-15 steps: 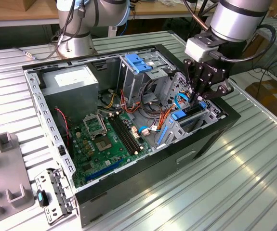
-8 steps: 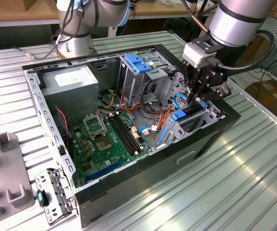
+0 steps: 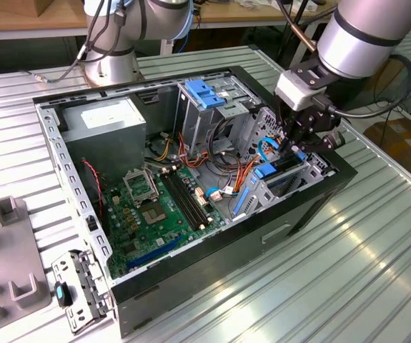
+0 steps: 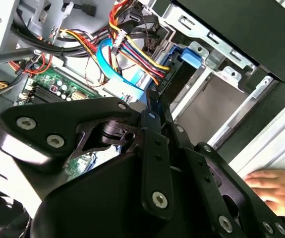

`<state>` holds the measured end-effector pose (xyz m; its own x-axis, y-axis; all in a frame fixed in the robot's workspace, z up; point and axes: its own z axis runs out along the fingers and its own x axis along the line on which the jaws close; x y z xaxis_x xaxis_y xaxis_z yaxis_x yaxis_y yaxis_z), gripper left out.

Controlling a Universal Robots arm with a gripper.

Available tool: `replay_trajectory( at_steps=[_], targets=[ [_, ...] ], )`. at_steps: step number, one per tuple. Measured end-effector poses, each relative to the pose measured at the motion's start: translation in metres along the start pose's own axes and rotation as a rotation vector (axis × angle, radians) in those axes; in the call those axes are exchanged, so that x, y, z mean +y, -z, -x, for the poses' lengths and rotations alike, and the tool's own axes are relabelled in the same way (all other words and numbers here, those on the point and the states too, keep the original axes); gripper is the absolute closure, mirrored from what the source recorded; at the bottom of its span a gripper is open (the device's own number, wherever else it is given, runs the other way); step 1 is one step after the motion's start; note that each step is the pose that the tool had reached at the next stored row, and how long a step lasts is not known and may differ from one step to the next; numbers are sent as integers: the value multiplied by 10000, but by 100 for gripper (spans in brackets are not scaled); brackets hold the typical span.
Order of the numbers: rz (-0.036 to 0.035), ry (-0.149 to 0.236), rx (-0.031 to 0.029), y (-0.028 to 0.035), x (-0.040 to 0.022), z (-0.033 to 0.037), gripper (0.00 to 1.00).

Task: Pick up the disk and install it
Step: 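Insert the second disk wire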

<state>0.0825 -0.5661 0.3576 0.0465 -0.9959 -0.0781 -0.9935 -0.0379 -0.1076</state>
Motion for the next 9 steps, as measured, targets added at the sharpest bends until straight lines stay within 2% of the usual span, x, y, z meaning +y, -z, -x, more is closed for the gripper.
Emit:
replay_trajectory(
  at_steps=[2, 5, 9],
  targets=[
    [-12, 3, -111, -7, 5, -5, 84],
    [-22, -21, -333, -19, 8, -31, 84],
    [-36, -51, -624, -31, 15, -146, 84]
  ],
)
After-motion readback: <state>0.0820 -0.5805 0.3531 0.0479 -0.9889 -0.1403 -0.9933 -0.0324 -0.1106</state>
